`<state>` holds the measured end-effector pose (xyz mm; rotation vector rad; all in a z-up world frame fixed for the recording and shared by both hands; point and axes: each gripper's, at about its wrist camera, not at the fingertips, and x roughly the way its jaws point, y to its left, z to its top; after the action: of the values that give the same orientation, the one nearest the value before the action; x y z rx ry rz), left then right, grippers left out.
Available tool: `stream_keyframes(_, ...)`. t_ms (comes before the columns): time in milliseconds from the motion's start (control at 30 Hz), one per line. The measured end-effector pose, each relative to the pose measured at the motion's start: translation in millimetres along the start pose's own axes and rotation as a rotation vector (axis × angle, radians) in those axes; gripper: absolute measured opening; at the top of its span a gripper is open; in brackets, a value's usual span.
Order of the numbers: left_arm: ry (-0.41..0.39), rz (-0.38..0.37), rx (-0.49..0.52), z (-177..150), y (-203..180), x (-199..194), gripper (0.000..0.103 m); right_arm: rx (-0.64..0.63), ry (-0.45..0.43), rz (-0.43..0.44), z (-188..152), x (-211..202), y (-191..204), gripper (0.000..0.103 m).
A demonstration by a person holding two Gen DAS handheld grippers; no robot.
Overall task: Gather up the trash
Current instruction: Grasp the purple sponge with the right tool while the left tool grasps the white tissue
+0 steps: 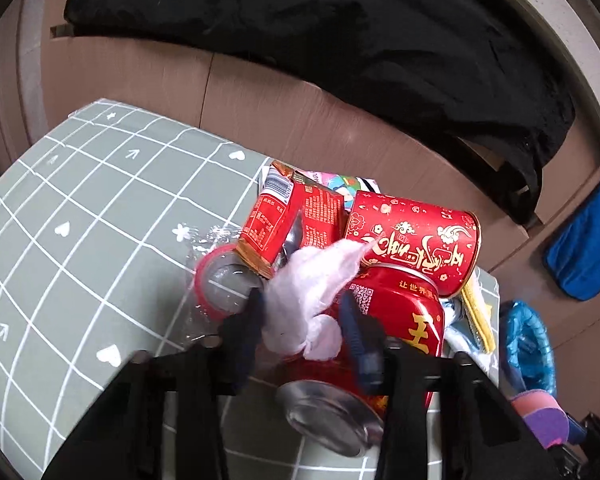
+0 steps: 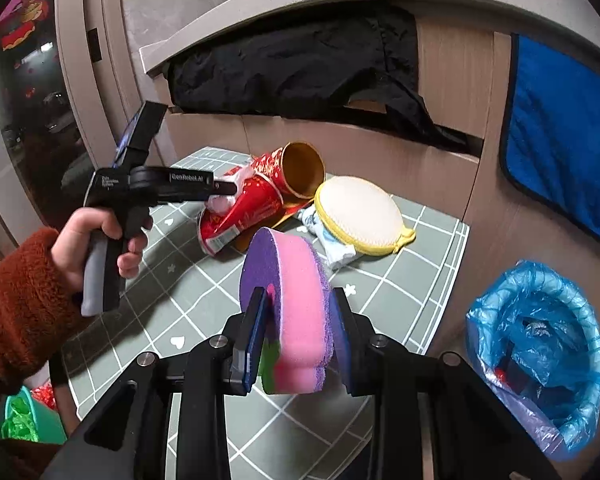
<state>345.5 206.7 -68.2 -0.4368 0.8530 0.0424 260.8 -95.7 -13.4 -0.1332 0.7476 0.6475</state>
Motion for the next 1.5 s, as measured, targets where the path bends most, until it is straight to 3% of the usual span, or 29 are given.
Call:
stream_keyframes(33, -0.009, 0.012, -0.001, 0, 0, -1, 0.020, 0.000, -0.002, -0.006, 2, 1, 0, 0.028)
stream_keyframes(100, -0.027, 0.019, 0.017, -2, -2, -6, 0.014, 0.002, -0.001, -0.014, 3, 3, 1, 0.028)
stream_keyframes(233, -0.101, 0.035, 0.074, -6, -10, -32, 0.011, 0.008, 0.005, -0.011, 4, 6, 1, 0.028)
stream_keyframes(500, -0.274, 0.070, 0.179, -17, -40, -102, 0.011, 0.012, -0.023, -0.020, 9, -1, 4, 0.028)
stream_keyframes(967, -0.413, 0.006, 0.296, -24, -121, -169, 0.011, 0.042, -0.197, -0.057, 51, -64, -16, 0.027)
stream_keyframes(1167, -0.402, -0.005, 0.294, -30, -128, -166, 0.011, 0.032, -0.224, -0.082, 49, -70, -20, 0.026)
stream_keyframes(1367, -0.309, 0.002, 0.248, -44, -102, -145, 0.011, -0.039, -0.117, -0.145, 8, -19, -8, 0.025)
stream_keyframes(1400, -0.297, 0.011, 0.237, -46, -95, -142, 0.011, -0.039, -0.098, -0.138, 3, -12, -7, 0.023)
stream_keyframes(1467, -0.285, 0.024, 0.221, -51, -86, -139, 0.011, -0.037, -0.061, -0.131, -9, 2, -6, 0.010)
stream_keyframes(1500, -0.279, 0.026, 0.213, -53, -81, -137, 0.011, -0.040, -0.059, -0.144, -15, 4, -2, 0.011)
